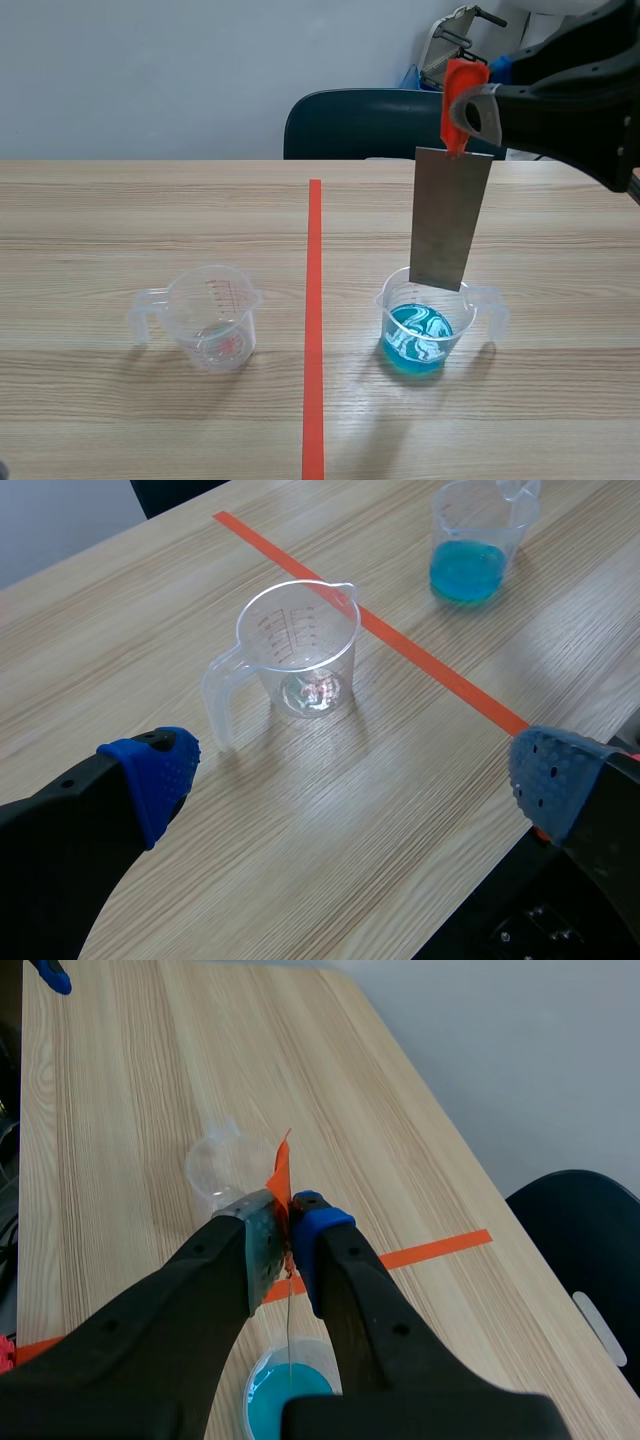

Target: Do the redox reaction experiment

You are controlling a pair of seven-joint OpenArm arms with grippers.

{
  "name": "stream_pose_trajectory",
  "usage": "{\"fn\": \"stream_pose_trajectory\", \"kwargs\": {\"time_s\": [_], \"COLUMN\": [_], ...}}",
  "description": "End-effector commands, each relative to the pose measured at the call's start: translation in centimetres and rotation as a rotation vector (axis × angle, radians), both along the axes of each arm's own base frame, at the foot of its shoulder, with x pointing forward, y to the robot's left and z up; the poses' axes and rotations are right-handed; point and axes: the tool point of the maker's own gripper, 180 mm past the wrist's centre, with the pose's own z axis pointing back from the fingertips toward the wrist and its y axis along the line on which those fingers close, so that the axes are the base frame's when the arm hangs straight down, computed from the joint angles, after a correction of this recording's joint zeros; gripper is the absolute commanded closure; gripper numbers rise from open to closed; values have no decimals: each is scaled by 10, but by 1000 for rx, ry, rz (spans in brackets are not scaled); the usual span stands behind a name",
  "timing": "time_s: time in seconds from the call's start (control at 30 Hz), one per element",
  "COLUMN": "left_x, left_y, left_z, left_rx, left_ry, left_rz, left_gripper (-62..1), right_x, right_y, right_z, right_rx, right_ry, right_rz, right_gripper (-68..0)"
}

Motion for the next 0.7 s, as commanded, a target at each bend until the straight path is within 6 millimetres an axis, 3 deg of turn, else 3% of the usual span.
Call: {"fn": "stream_pose_trajectory", "kwargs": {"time_s": [0.0, 0.67], "left_x": [0, 0], "left_y": [-3, -3], "left_z": [5, 5], "left_rx": [-25, -25], "left_ry": [-11, -11], "left_rz": [2, 2], "left_gripper": [-623, -623], "right_x": [4, 4], "right_y": [-2, -2], "right_z": [11, 12], "right_rx": [27, 29], "right_ry": [-27, -39], "right_rz": [-7, -5], "right_gripper": [-6, -6]}}
